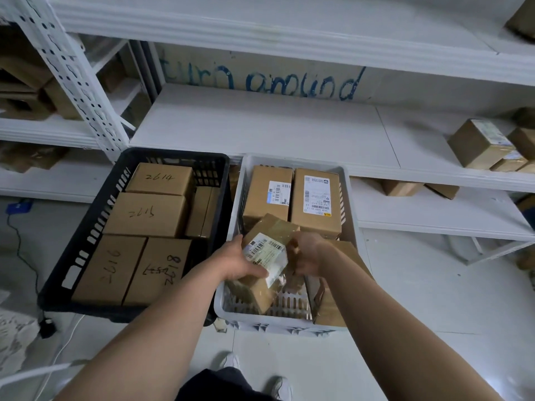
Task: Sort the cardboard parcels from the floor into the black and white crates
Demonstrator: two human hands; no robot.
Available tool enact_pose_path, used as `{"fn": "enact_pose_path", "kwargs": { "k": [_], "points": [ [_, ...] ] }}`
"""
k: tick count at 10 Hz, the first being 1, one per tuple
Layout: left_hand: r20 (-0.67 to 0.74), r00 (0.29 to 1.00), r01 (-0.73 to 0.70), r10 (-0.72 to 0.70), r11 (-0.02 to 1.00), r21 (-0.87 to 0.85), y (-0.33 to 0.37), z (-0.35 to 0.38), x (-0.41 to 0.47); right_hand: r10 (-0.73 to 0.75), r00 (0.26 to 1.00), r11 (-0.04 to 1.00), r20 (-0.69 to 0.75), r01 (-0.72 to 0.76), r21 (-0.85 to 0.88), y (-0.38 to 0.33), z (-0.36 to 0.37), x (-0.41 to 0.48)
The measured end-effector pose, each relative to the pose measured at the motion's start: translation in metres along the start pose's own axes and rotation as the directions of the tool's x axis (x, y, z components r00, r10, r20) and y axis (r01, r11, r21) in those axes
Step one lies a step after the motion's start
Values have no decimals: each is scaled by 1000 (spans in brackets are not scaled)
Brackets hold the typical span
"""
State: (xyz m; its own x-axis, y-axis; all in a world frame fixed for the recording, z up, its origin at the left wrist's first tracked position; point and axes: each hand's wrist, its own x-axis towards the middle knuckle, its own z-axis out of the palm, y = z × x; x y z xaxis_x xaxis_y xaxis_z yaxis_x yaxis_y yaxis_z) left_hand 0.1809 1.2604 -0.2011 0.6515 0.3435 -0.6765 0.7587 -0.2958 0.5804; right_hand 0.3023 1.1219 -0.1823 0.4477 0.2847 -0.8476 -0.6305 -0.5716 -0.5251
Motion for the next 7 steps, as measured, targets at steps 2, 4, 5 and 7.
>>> {"fn": "enact_pose_path", "kwargs": {
  "k": [2, 4, 5, 7],
  "points": [
    [12, 1000, -6, 4, 991, 131, 6, -5, -5, -312, 950, 678, 18, 236, -696, -10, -23, -13],
    [-59, 998, 20, -4, 957, 290, 15, 4, -9, -191, 949, 362, -250, -168, -917, 25, -57, 19],
    [-74, 997, 29, -3, 937, 347, 18, 7, -12, -103, 919, 480, -382, -290, -828, 57, -103, 131],
    [-105, 994, 34, 11, 908, 417, 29, 9, -23, -188, 911, 608, -368, -187, -772, 54, -86, 50]
  ]
}}
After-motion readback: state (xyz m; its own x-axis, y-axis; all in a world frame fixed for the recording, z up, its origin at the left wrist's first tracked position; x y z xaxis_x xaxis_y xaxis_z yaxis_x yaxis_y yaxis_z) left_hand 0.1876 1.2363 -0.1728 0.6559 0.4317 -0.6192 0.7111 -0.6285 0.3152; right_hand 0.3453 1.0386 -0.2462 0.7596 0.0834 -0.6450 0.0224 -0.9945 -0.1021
